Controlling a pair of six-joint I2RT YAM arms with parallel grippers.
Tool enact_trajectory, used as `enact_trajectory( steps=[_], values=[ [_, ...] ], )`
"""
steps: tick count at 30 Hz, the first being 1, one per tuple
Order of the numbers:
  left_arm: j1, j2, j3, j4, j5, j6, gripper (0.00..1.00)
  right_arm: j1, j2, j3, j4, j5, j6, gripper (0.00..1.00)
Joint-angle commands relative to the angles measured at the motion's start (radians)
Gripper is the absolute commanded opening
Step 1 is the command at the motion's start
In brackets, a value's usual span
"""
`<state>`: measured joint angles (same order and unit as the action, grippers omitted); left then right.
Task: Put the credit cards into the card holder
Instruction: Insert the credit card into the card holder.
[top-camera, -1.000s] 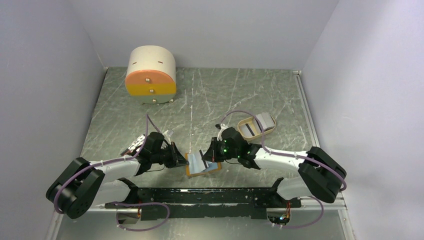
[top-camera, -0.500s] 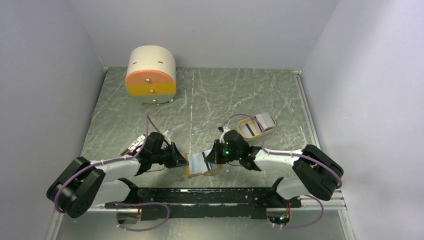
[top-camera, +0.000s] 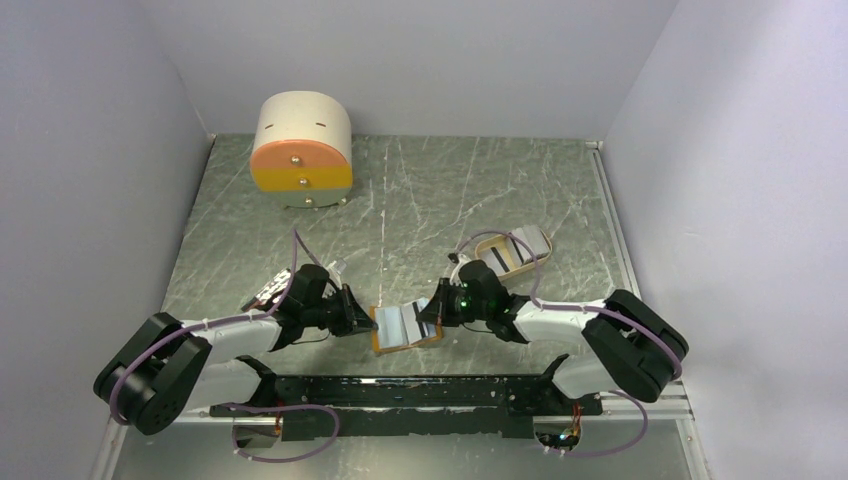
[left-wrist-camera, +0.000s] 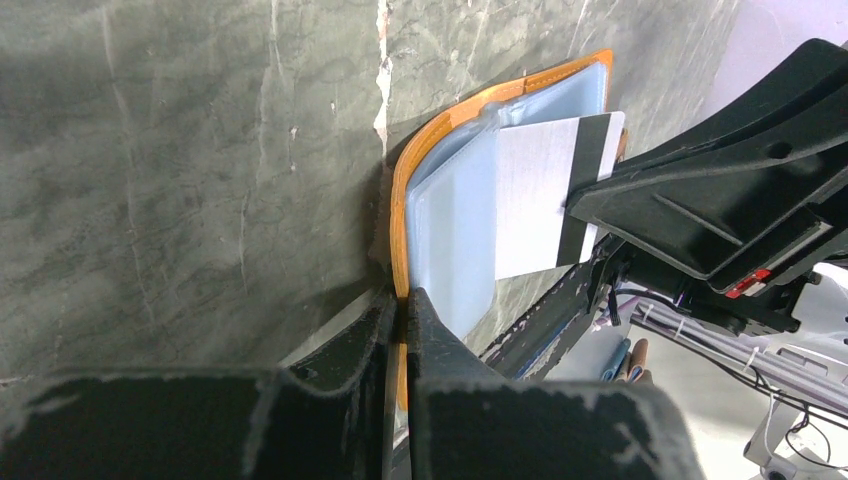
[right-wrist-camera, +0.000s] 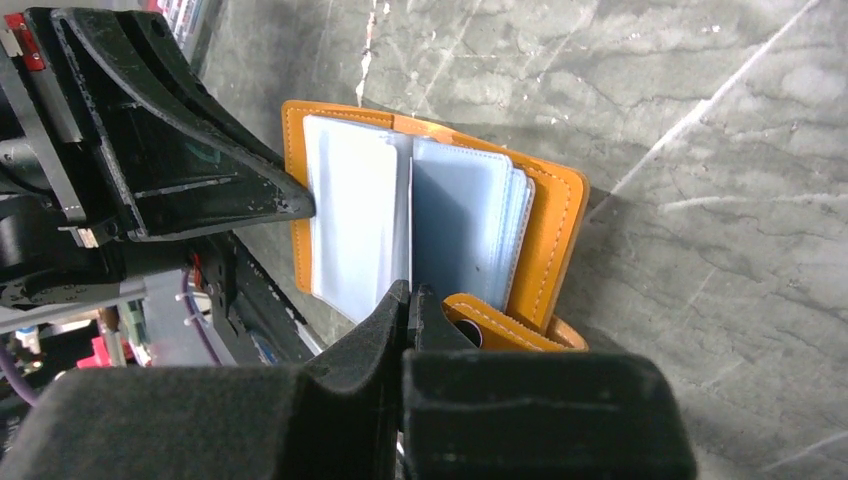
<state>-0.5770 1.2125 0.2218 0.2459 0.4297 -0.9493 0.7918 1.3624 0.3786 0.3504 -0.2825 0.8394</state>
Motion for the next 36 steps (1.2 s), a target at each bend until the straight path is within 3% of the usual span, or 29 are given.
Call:
enact_trajectory(
  steps=[1, 7, 18, 36],
  values=[
    [-0.002, 0.007, -0.006, 0.023, -0.013, 0.0, 0.09, -0.013, 0.023, -0.031, 0.076, -0.034, 0.028, 0.0],
    [-0.002, 0.01, -0.004, 0.027, -0.011, 0.0, 0.09, -0.015, 0.027, -0.04, 0.119, -0.06, 0.053, 0.0],
    [-0.003, 0.019, -0.009, 0.039, -0.009, 0.0, 0.09, -0.034, -0.094, -0.025, 0.028, -0.018, 0.024, 0.0],
    [-0.002, 0.022, -0.009, 0.043, -0.004, -0.002, 0.09, -0.034, 0.003, -0.031, 0.161, -0.062, 0.07, 0.0]
  ],
)
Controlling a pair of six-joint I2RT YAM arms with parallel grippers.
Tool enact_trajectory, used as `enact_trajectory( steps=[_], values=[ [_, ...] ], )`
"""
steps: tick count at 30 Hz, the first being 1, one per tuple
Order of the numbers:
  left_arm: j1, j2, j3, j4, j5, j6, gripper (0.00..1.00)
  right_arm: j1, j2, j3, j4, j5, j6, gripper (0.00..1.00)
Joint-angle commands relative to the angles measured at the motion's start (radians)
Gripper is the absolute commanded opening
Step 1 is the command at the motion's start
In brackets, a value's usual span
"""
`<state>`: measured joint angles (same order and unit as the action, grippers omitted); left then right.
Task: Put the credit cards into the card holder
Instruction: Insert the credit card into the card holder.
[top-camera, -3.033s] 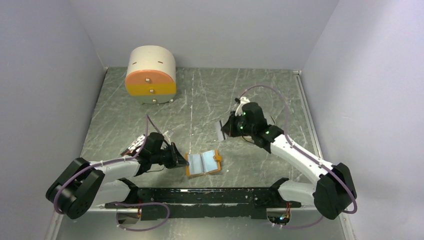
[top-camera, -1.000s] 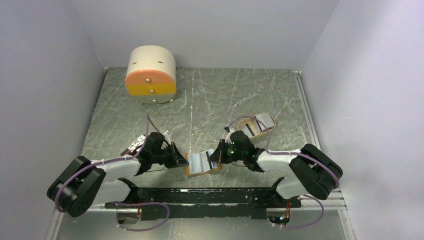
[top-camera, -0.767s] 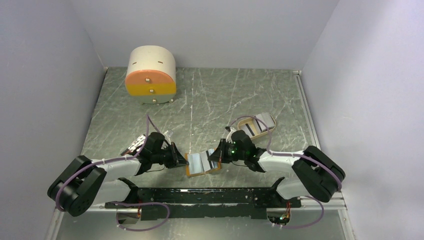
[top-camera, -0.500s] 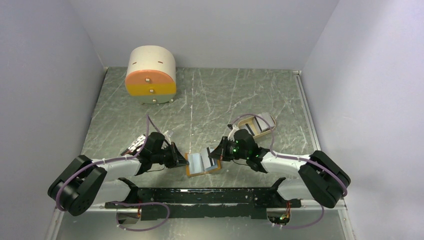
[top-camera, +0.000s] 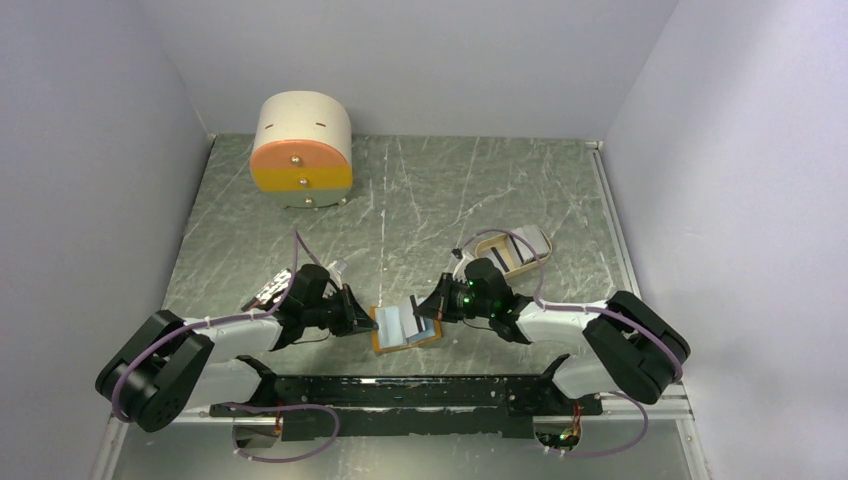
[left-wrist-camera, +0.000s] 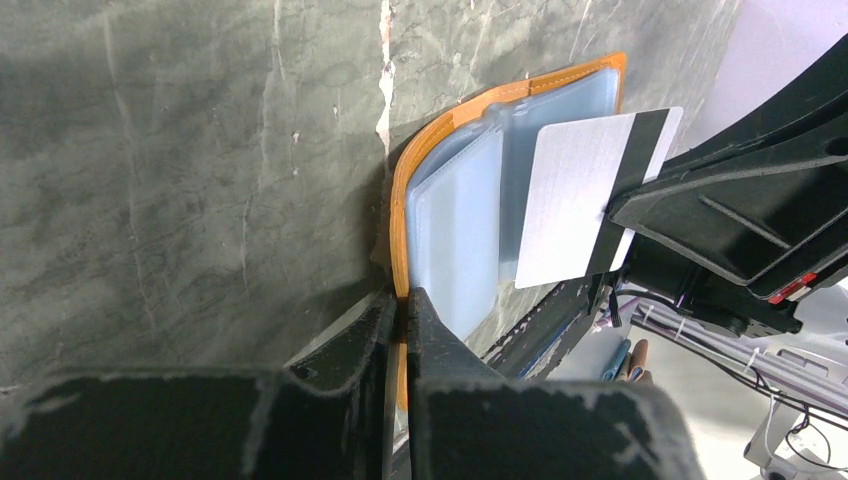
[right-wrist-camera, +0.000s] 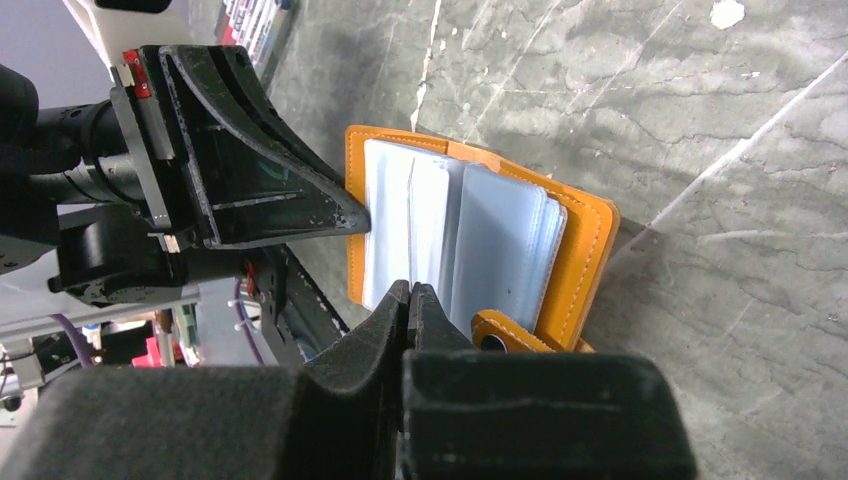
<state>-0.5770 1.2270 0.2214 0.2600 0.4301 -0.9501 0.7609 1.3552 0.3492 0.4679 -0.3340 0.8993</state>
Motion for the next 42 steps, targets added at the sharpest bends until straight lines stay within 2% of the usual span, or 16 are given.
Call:
enact_trajectory(
  steps=[1, 42],
  values=[
    [-0.002, 0.006, -0.008, 0.028, -0.006, 0.0, 0.09, -0.004, 0.013, -0.006, 0.047, -0.008, 0.011, 0.0],
    [-0.002, 0.008, -0.005, 0.028, 0.0, 0.002, 0.09, -0.005, 0.077, -0.068, 0.179, -0.022, 0.086, 0.0]
  ],
)
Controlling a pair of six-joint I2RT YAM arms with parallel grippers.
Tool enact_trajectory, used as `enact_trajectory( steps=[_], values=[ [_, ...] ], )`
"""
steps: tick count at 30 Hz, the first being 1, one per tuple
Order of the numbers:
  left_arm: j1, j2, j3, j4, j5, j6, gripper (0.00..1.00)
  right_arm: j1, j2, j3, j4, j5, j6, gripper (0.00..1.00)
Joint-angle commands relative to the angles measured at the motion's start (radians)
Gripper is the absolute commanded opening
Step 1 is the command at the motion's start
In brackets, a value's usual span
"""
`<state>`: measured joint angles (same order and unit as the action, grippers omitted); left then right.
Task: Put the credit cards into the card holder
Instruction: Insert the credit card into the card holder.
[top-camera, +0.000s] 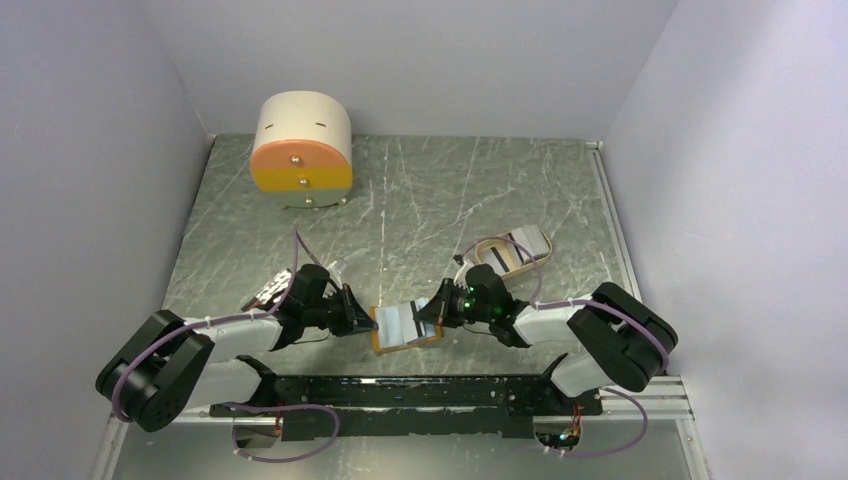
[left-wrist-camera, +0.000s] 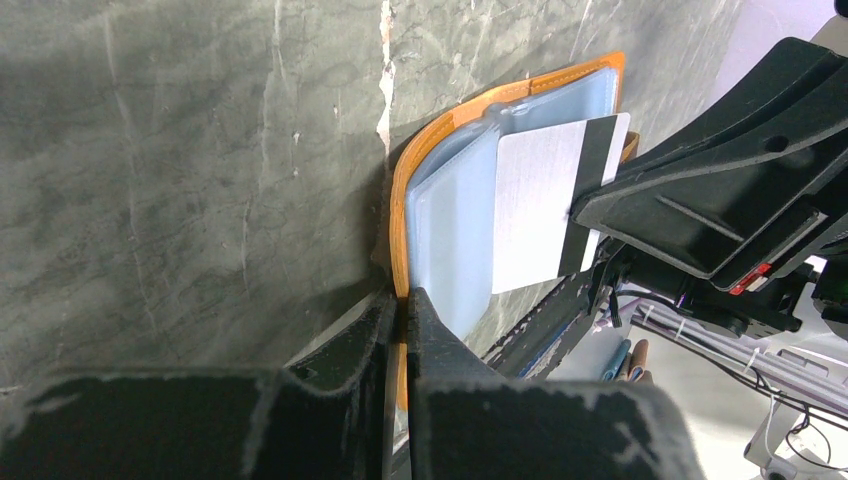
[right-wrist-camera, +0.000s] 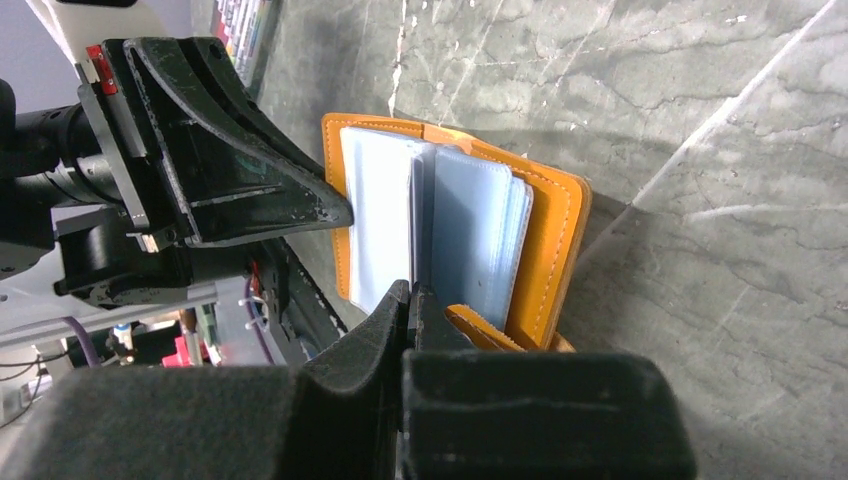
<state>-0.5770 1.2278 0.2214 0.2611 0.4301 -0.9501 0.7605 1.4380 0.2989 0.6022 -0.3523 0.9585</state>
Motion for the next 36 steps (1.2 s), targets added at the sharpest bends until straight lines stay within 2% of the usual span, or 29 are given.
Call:
enact_trajectory(
  steps=[1, 8, 36],
  values=[
    [-0.003, 0.006, -0.005, 0.027, -0.001, 0.001, 0.09, -0.003, -0.003, -0.021, 0.051, -0.005, 0.032, 0.0],
    [-0.002, 0.01, -0.006, 0.034, 0.001, 0.0, 0.09, -0.003, 0.005, -0.041, 0.103, -0.003, 0.077, 0.0],
    [-0.003, 0.018, 0.004, 0.02, 0.001, 0.009, 0.09, -0.006, 0.025, -0.068, 0.111, 0.03, 0.067, 0.0]
  ],
)
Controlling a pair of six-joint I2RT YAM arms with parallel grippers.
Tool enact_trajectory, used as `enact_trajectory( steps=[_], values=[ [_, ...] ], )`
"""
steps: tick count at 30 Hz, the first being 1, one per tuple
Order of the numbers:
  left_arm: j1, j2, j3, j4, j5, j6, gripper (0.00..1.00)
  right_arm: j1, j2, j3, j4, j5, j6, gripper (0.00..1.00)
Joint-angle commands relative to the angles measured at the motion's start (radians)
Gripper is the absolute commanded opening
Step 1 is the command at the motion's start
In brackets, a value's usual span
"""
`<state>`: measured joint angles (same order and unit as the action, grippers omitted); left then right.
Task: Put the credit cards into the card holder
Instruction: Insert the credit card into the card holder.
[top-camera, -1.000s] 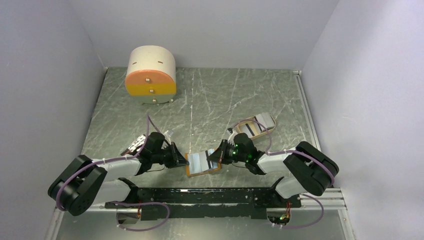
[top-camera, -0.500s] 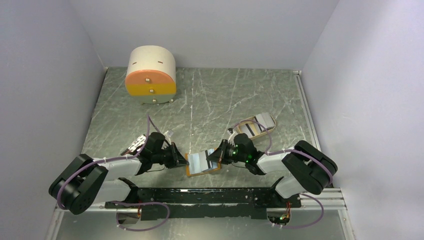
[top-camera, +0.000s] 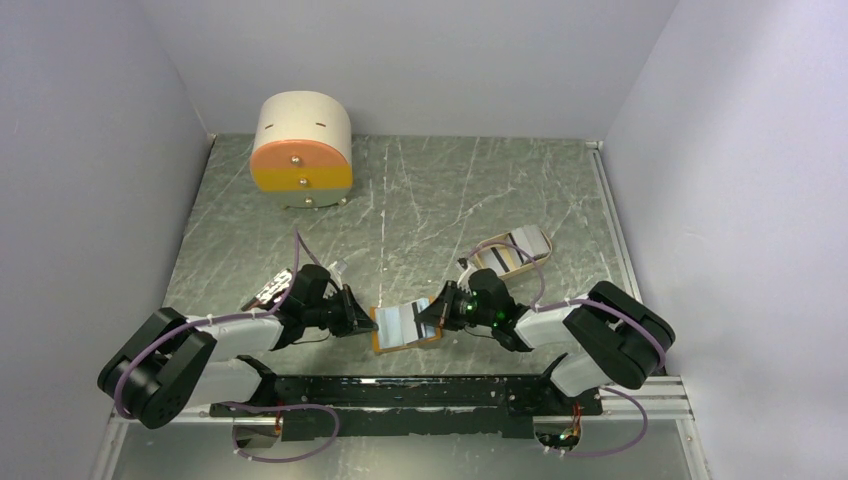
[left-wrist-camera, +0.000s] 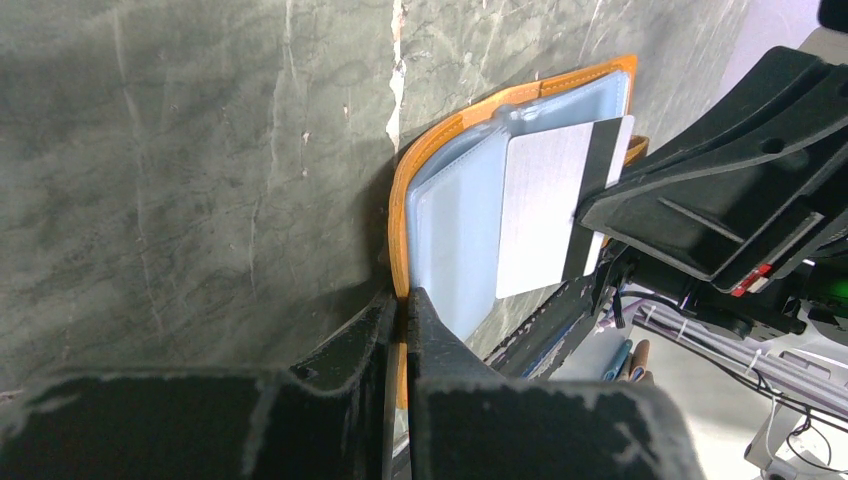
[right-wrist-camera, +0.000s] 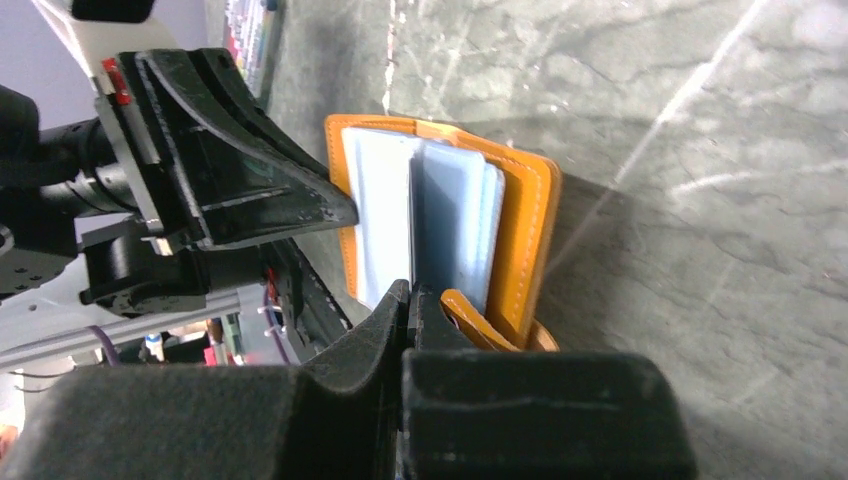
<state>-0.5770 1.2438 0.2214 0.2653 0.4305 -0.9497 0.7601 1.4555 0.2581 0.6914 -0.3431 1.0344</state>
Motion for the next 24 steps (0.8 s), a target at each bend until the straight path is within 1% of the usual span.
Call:
enact_trajectory(
  steps=[1, 8, 15, 24],
  values=[
    [-0.003, -0.001, 0.003, 0.016, -0.001, 0.008, 0.09, -0.005, 0.008, -0.025, 0.02, 0.019, -0.01, 0.0],
    [-0.001, 0.014, -0.002, 0.035, 0.007, 0.002, 0.09, -0.006, 0.03, -0.02, 0.043, 0.0, -0.011, 0.0],
    [-0.003, 0.011, -0.001, 0.034, 0.005, 0.004, 0.09, -0.005, 0.066, -0.024, 0.107, -0.034, 0.01, 0.0],
    [-0.002, 0.007, -0.004, 0.035, 0.005, 0.002, 0.09, -0.007, 0.045, -0.036, 0.109, -0.001, 0.012, 0.0]
  ],
)
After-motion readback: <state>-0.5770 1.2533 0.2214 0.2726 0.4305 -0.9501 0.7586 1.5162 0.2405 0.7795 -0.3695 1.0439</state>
